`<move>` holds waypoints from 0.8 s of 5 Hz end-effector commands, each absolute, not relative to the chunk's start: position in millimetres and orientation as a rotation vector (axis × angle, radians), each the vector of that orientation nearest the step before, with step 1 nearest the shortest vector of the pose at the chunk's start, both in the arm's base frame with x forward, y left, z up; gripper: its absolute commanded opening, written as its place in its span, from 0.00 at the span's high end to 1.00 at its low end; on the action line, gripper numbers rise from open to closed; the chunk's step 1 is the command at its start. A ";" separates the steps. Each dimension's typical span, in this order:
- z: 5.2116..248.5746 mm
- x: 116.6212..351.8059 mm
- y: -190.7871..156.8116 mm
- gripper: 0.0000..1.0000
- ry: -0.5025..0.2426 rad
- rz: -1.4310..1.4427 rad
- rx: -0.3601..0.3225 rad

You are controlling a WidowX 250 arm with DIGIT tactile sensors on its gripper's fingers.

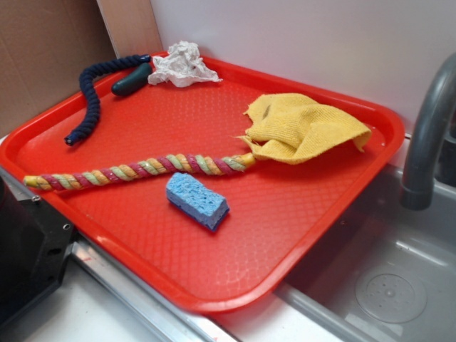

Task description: Grab the blue sponge.

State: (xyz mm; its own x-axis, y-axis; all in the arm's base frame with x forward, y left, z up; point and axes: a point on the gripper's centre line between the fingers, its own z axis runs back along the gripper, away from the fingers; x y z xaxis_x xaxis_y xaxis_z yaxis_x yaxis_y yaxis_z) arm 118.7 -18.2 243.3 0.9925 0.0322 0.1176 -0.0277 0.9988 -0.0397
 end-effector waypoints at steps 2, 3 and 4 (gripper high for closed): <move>206.7 168.7 -6.6 0.00 -0.163 -0.222 -0.007; 180.5 195.5 -20.9 0.00 -0.170 -0.475 0.013; 156.1 193.9 -52.0 0.00 -0.187 -0.728 0.043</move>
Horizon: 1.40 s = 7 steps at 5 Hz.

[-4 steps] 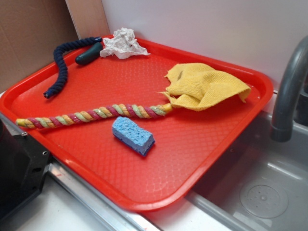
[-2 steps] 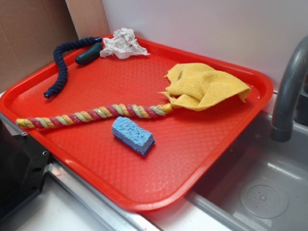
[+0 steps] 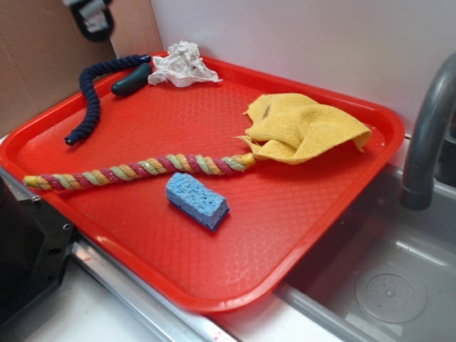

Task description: Grab the blue sponge.

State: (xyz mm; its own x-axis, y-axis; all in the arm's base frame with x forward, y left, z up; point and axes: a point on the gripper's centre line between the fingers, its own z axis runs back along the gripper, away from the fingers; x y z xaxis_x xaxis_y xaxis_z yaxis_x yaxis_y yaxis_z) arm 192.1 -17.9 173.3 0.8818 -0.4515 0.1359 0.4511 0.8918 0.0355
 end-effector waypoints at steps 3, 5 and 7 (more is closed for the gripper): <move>109.7 158.7 -73.4 0.00 -0.214 -1.156 -0.049; 66.3 165.5 -87.2 0.00 -0.207 -1.225 -0.092; 59.2 167.8 -82.4 0.00 -0.152 -1.132 -0.002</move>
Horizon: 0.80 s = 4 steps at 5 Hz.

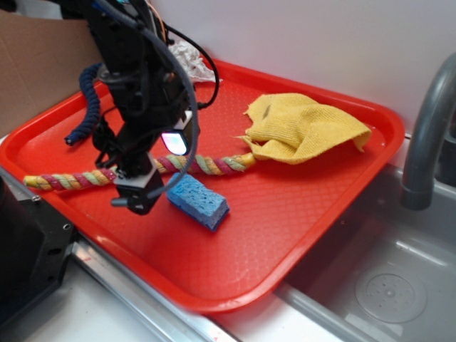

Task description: Grab the blue sponge.

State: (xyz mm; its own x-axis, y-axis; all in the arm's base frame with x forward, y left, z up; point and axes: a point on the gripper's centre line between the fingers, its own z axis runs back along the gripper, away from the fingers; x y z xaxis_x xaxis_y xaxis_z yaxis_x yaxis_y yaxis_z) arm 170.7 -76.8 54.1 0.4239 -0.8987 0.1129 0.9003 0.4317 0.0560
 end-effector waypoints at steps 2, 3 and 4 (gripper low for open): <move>26.7 172.7 -96.2 0.00 -0.082 -1.237 -0.062; 16.3 172.0 -111.4 0.00 -0.072 -1.313 -0.078; 16.1 176.7 -113.5 0.84 -0.075 -1.310 -0.059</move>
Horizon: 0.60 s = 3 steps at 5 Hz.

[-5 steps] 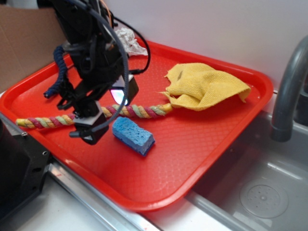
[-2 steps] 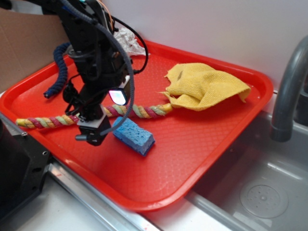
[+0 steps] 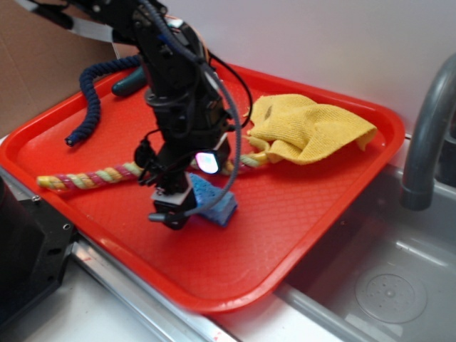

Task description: Grab the blue sponge.

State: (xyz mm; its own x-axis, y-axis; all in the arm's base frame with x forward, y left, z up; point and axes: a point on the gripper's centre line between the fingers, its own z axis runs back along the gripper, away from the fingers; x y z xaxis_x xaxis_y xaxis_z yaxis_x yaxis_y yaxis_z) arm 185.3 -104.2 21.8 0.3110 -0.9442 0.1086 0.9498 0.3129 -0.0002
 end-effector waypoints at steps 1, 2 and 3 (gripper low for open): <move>24.4 176.3 -112.9 1.00 -0.106 -1.326 -0.074; 38.8 171.1 -120.4 1.00 -0.148 -1.358 -0.059; 59.3 164.5 -124.1 1.00 -0.182 -1.337 -0.021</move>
